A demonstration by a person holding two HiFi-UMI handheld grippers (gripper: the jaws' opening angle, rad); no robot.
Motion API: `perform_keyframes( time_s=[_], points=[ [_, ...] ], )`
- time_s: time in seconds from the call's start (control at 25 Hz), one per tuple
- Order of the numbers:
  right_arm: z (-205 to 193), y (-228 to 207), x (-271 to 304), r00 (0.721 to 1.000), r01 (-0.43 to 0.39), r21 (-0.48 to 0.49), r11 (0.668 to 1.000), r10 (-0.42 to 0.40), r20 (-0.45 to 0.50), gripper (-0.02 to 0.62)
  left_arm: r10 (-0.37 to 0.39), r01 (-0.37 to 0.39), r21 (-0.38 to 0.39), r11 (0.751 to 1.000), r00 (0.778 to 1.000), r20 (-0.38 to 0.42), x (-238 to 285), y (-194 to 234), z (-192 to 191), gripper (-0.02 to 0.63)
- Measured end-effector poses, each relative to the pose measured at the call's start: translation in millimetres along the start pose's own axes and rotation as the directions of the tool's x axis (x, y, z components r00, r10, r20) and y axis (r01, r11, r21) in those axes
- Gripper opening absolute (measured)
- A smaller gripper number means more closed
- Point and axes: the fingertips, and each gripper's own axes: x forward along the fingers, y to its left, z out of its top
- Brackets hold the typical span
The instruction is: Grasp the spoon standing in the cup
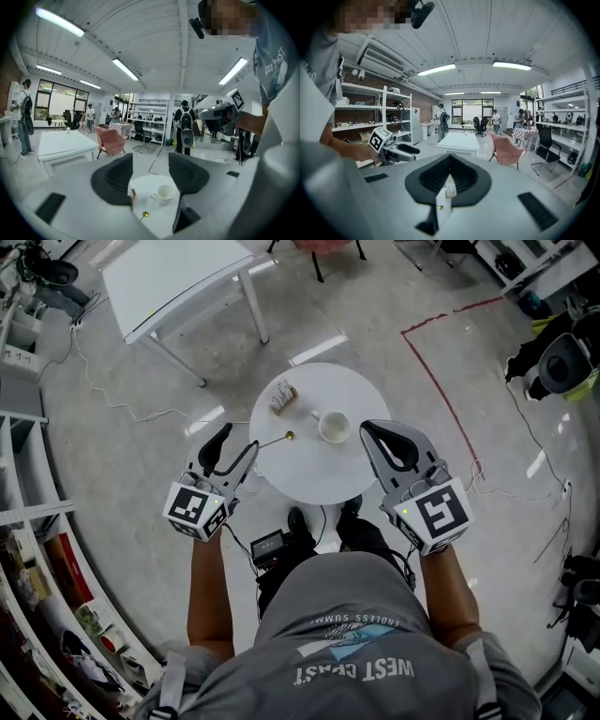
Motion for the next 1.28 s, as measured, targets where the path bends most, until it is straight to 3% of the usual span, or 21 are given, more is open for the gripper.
perform_keyframes(
  time_s=[0.16,0.28,0.36,0.68,1.28],
  points=[
    [24,12,-9,0.992,-0.031,-0.051,0.998,0.037,0.123,0.002,-0.025,0.021,0.039,0.999,0.995,0.097,-24,-13,47,0.142],
    [36,19,-17,0.987,-0.041,-0.078,0.996,0.052,0.150,0.002,-0.046,0.036,0.067,0.997,0.986,0.158,-43,-23,78,0.038],
    [44,24,-23,0.985,-0.049,-0.090,0.995,0.063,0.161,0.000,-0.060,0.043,0.093,0.995,0.981,0.186,-53,-31,94,0.005],
    [61,41,-34,0.978,-0.055,-0.114,0.992,0.077,0.195,0.000,-0.078,0.033,0.210,0.977,0.974,0.212,-77,-48,116,0.003],
    [60,59,-32,0.977,-0.059,-0.145,0.988,0.087,0.194,0.000,-0.079,0.033,0.213,0.976,0.974,0.214,-91,-42,108,0.003]
  ],
)
